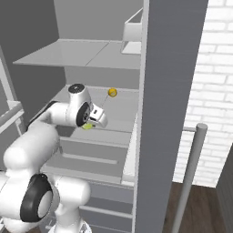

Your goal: Grab a lemon wedge from the fridge and one ice cube from the ice bowl, and put them in the glass of lemonade.

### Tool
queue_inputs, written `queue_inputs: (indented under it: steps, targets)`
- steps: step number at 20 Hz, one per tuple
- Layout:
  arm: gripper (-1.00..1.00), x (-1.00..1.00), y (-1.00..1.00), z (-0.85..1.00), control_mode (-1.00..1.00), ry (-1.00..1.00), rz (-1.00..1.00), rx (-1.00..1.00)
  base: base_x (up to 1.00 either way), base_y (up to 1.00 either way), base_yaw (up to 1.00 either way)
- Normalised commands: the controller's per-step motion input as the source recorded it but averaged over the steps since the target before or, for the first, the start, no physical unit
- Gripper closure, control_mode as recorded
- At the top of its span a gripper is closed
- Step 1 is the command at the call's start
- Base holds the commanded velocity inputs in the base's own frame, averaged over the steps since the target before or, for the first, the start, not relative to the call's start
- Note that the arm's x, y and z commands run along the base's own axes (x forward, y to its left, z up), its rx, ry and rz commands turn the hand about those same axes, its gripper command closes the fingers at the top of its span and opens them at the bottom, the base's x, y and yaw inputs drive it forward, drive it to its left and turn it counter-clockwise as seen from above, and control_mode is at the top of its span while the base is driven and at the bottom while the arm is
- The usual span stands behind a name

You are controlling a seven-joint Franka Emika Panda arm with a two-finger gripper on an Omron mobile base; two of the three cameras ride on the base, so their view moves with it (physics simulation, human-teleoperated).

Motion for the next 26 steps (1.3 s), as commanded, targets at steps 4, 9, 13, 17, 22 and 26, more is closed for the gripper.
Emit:
queue_inputs:
  steps: [4,9,13,17,22,26]
  targets:
    - [1.0,-1.0,0.1,1.0,-1.0,0.02,0.09,0.0,0.0,0.0,0.0]
    - [1.0,-1.0,0.0,1.0,-1.0,0.06,0.1,0.0,0.0,0.0,0.0]
    - [1.0,-1.0,0.0,0.73,-1.0,0.01,0.16,0.0,0.0,0.0,0.0]
    - [1.0,-1.0,0.02,0.28,-1.0,0.04,0.15,0.0,0.0,0.0,0.0]
    - [1.0,-0.45,0.05,0.01,-1.0,0.04,0.07,0.0,0.0,0.0,0.0]
    - [1.0,0.0,0.0,0.0,-1.0,0.0,0.0,0.0,0.0,0.0,0.0]
